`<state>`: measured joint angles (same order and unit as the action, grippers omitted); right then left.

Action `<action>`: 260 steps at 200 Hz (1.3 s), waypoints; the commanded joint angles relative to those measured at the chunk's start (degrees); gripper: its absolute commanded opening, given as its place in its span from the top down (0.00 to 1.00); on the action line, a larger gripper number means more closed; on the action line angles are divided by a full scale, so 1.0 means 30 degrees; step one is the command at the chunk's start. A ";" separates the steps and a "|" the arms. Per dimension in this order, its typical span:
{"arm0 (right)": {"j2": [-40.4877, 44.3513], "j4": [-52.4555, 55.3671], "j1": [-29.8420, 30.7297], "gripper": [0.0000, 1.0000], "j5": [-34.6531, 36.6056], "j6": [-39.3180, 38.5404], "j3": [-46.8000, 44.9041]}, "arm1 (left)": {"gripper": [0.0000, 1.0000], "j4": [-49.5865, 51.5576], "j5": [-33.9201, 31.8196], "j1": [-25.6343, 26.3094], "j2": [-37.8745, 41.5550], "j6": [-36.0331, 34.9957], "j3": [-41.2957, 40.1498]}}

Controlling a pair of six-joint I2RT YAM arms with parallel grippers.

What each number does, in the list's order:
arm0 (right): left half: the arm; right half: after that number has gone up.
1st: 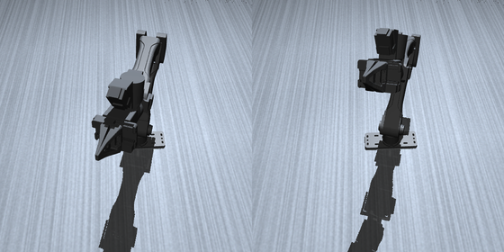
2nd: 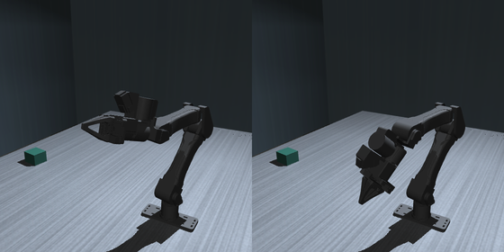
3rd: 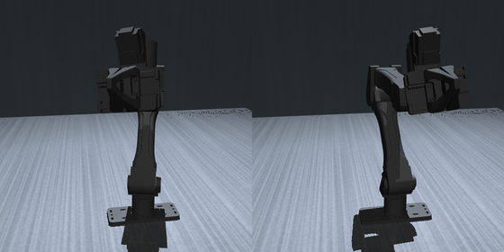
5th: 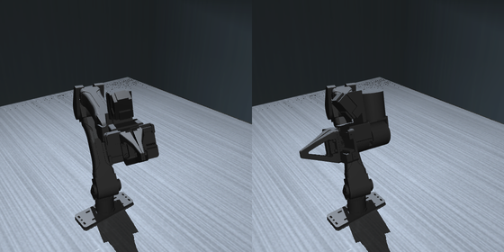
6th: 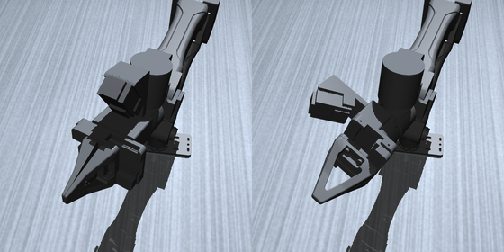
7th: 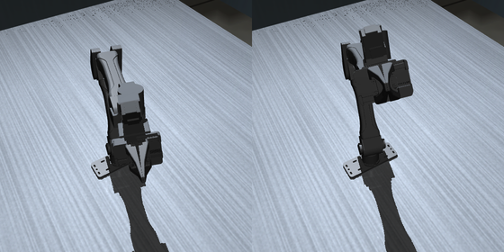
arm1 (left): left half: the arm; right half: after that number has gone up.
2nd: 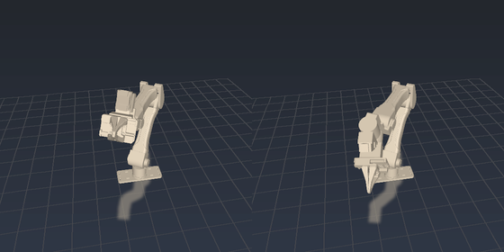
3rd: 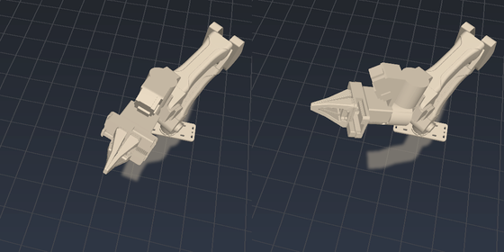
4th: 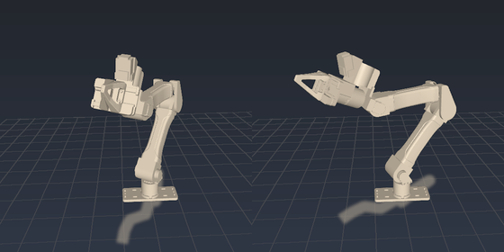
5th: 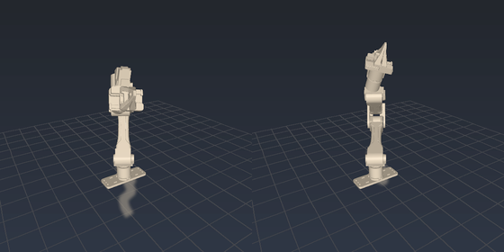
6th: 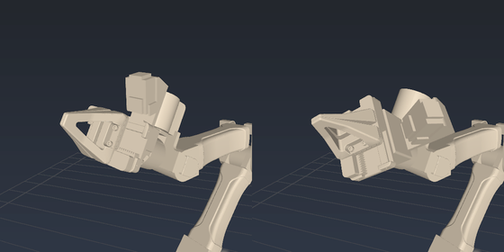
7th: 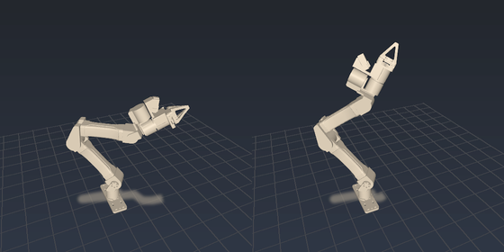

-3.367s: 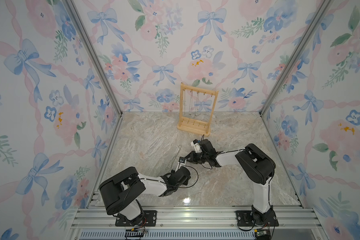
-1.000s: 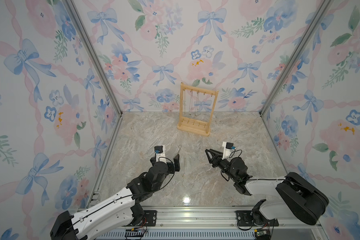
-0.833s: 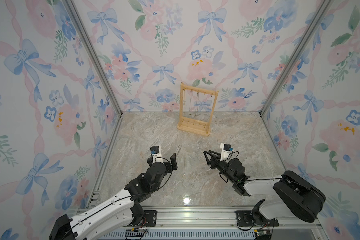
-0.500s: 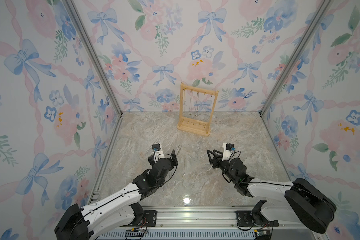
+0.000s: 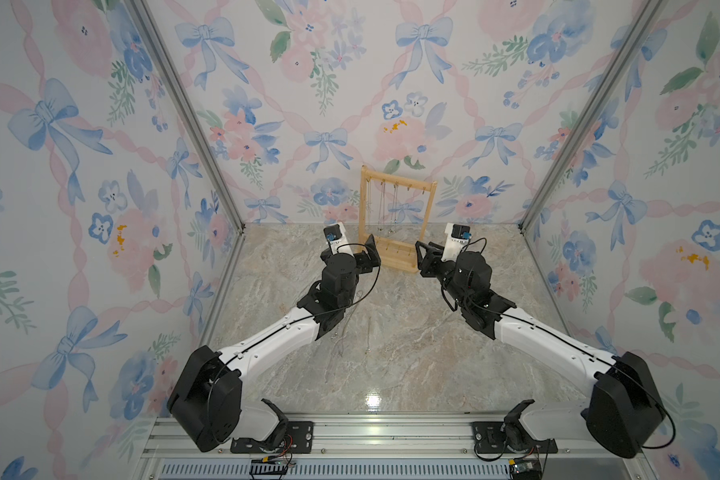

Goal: Take the necklace off the jewelry display stand
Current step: Take off the necklace from the stand.

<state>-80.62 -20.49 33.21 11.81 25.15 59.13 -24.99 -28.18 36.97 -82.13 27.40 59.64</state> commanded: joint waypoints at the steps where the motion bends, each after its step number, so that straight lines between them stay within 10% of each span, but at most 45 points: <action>1: -0.2183 0.1837 -0.0259 0.55 -0.0564 -0.0811 0.2774 | 0.02 -0.0983 0.1922 -0.1258 -0.1101 -0.0603 0.2094; 105: -1.0746 0.0987 0.0003 0.56 0.0230 -0.0803 1.2156 | 0.04 -0.1205 0.9756 -0.6430 -0.5339 0.0534 0.4740; 260: -1.2005 -0.0590 -0.0260 0.59 0.2118 -0.2149 1.2593 | 0.04 -0.1220 0.9659 -0.6293 -0.5915 0.0402 0.4203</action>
<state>-116.38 -19.66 32.58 15.92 20.27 96.60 -27.81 -0.30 17.80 -98.98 28.69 72.82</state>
